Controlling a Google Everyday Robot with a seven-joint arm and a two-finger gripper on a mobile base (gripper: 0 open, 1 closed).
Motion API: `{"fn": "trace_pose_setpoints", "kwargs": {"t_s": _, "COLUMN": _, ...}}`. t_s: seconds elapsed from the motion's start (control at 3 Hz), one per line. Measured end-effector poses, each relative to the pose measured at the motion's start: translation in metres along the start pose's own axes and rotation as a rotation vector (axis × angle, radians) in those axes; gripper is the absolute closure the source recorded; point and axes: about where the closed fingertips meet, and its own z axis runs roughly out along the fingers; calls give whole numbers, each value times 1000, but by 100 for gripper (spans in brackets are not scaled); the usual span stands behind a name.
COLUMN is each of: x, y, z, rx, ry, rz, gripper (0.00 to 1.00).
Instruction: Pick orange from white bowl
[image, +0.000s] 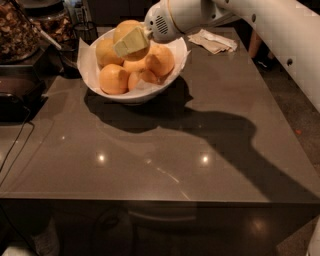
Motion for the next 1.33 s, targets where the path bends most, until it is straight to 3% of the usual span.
{"fn": "trace_pose_setpoints", "kwargs": {"t_s": 0.33, "x": -3, "y": 0, "z": 3, "rx": -7, "ry": 6, "rz": -18, "gripper": 100}}
{"fn": "trace_pose_setpoints", "kwargs": {"t_s": 0.67, "x": -10, "y": 15, "z": -13, "rx": 6, "ry": -30, "rz": -14, "gripper": 100}}
{"fn": "trace_pose_setpoints", "kwargs": {"t_s": 1.0, "x": 1, "y": 36, "z": -43, "rx": 46, "ry": -56, "rz": 34, "gripper": 100}}
{"fn": "trace_pose_setpoints", "kwargs": {"t_s": 1.33, "x": -2, "y": 34, "z": -41, "rx": 42, "ry": -61, "rz": 25, "gripper": 100}}
